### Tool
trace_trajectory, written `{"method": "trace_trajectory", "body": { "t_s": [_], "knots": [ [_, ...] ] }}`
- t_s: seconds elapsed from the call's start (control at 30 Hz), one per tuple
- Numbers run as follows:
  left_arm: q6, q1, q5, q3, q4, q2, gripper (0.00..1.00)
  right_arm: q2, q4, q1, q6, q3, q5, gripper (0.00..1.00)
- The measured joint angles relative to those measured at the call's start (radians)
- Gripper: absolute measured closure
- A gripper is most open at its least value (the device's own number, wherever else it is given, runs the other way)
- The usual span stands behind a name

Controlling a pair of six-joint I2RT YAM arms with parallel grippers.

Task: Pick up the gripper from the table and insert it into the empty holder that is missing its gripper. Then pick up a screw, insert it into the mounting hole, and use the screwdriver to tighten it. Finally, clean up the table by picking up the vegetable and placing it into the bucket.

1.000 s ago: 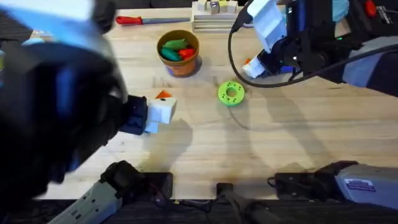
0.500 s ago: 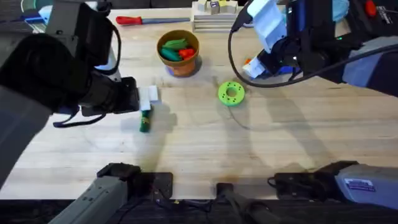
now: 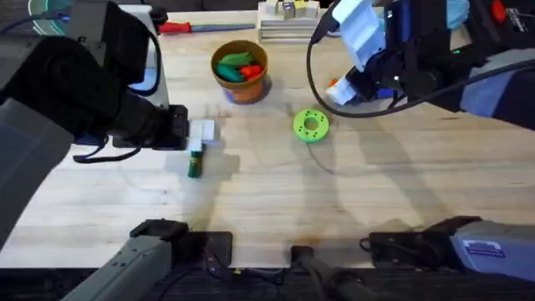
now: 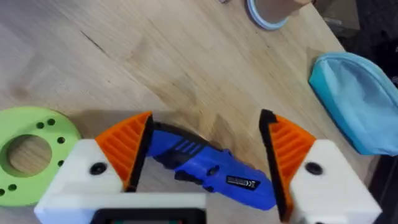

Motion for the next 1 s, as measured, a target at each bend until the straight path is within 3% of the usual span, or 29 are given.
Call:
{"method": "trace_trajectory", "body": {
  "t_s": [0.2, 0.4, 0.6, 0.77, 1.0],
  "knots": [
    [-0.014, 0.000, 0.002, 0.002, 0.017, 0.045, 0.007, 0.000, 0.000, 0.000, 0.000, 0.000, 0.000, 0.009],
    [-0.097, 0.000, 0.003, 0.002, -0.004, 0.208, 0.007, 0.000, 0.000, 0.000, 0.000, 0.000, 0.000, 0.010],
    [-0.129, 0.000, 0.003, 0.002, -0.033, 0.336, 0.007, 0.000, 0.000, 0.000, 0.000, 0.000, 0.000, 0.009],
    [-0.167, 0.000, 0.003, -0.020, 0.026, 0.350, 0.008, 0.000, 0.000, 0.000, 0.000, 0.000, 0.000, 0.010],
    [-0.203, 0.000, 0.003, -0.133, 0.129, 0.351, 0.008, 0.000, -0.001, 0.000, 0.000, 0.000, 0.000, 0.008]
  ]
}}
